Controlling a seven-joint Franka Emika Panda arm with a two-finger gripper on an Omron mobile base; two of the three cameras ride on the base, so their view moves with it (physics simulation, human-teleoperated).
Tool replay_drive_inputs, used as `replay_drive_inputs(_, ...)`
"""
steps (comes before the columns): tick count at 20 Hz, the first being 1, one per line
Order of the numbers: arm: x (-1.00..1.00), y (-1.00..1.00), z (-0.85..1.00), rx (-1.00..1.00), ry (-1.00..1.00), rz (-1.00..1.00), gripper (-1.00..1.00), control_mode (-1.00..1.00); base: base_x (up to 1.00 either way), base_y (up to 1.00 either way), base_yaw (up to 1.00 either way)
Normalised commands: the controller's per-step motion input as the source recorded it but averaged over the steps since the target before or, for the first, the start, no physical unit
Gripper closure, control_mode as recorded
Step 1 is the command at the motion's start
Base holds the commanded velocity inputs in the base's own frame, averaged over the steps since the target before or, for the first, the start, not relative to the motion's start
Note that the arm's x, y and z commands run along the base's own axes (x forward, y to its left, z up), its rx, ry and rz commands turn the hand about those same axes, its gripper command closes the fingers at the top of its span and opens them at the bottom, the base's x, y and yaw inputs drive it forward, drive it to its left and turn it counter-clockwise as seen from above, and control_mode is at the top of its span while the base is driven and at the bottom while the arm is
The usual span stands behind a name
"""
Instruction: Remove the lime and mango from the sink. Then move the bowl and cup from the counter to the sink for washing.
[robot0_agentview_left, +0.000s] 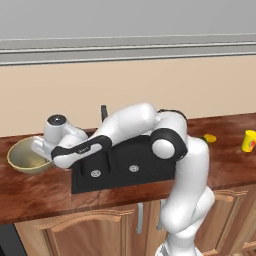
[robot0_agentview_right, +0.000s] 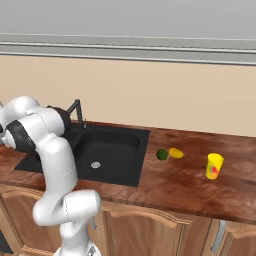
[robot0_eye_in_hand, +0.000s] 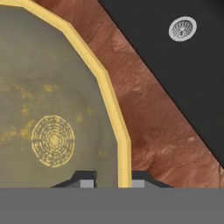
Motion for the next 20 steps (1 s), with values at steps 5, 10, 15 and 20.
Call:
replay_drive_inputs(5, -0.13, -0.27, 0.16, 0.02, 0.0, -0.11, 1.0, -1.0, 0.0, 0.0, 0.0)
replay_drive_inputs(10, -0.11, -0.21, 0.21, 0.0, 0.0, -0.1, 1.0, -1.0, 0.0, 0.0, 0.0)
replay_drive_inputs(15, -0.12, -0.23, 0.22, 0.0, 0.01, -0.09, 1.0, -1.0, 0.0, 0.0, 0.0)
replay_drive_inputs(20, -0.16, -0.23, 0.2, 0.0, 0.03, -0.08, 1.0, -1.0, 0.0, 0.0, 0.0)
